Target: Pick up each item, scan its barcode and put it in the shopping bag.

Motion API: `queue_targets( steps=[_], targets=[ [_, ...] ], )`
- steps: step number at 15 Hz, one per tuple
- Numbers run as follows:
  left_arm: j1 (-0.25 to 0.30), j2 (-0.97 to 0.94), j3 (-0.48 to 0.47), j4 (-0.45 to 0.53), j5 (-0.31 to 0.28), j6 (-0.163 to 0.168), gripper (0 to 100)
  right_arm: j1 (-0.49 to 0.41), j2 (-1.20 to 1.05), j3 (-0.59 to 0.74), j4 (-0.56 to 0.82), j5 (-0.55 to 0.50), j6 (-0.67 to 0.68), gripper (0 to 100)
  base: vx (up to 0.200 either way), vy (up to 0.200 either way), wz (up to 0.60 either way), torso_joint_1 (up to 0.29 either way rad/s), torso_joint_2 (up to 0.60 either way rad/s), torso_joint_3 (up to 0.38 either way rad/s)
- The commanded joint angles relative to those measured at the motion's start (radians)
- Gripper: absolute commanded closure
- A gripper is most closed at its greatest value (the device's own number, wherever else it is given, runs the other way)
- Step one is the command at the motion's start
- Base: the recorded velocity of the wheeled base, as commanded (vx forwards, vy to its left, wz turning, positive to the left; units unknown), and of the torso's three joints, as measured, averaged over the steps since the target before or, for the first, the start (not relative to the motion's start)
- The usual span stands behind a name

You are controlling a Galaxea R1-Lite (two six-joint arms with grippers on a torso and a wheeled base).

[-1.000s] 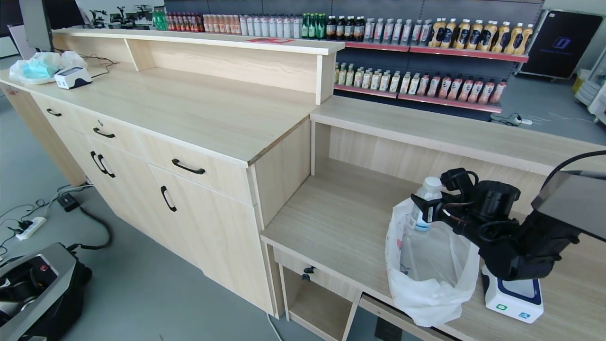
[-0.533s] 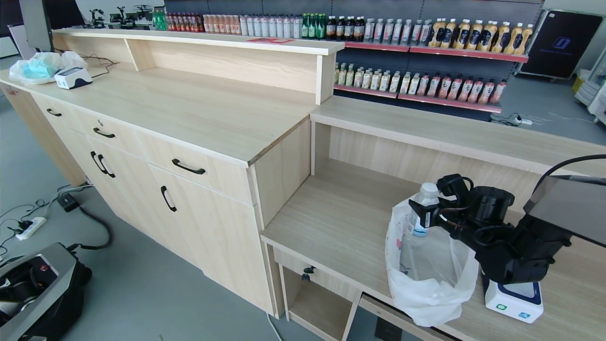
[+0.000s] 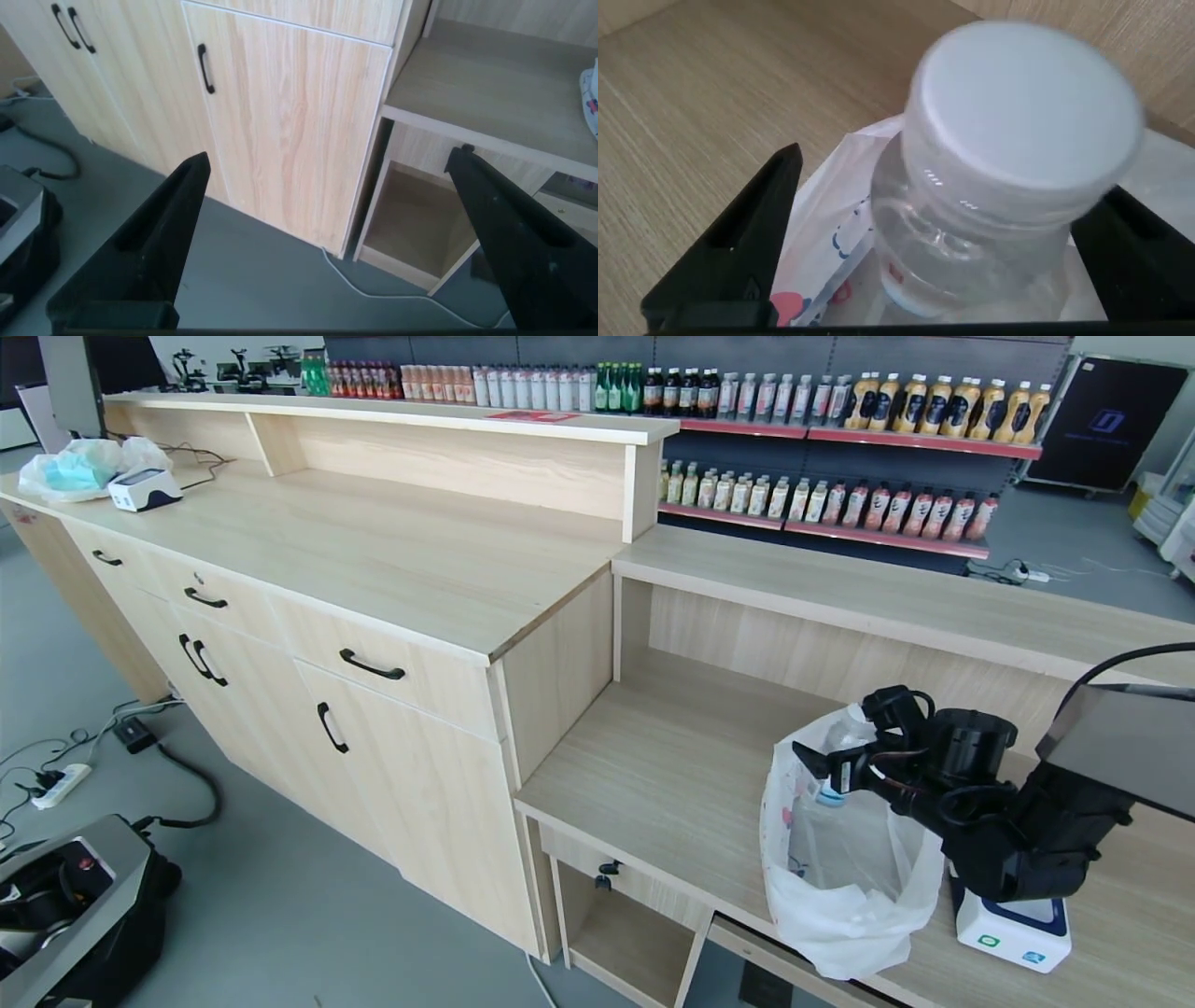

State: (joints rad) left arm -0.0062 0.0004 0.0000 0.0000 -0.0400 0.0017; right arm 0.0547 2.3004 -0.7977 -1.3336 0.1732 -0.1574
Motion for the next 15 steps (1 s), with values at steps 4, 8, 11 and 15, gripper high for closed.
queue_targets(
  steps=[4,8,11,15],
  targets=[
    [0.0,0.001,0.0,0.0,0.0,0.0,0,-0.012,-0.317,0.061,0.163,0.046,-0.048,0,0.0,0.0,0.0,0.0,0.0,0.0],
    [0.0,0.001,0.0,0.0,0.0,0.0,0,-0.108,-0.742,0.149,0.386,0.049,-0.068,0,0.0,0.0,0.0,0.0,0.0,0.0],
    [0.0,0.001,0.0,0.0,0.0,0.0,0,-0.292,-0.944,0.206,0.571,0.088,-0.208,0,0.0,0.0,-0.2,-0.002,0.0,-0.001],
    [0.0,0.001,0.0,0.0,0.0,0.0,0,-0.486,-0.995,0.155,0.815,0.052,-0.217,0,0.0,0.0,-0.6,-0.001,0.0,0.006]
  ],
)
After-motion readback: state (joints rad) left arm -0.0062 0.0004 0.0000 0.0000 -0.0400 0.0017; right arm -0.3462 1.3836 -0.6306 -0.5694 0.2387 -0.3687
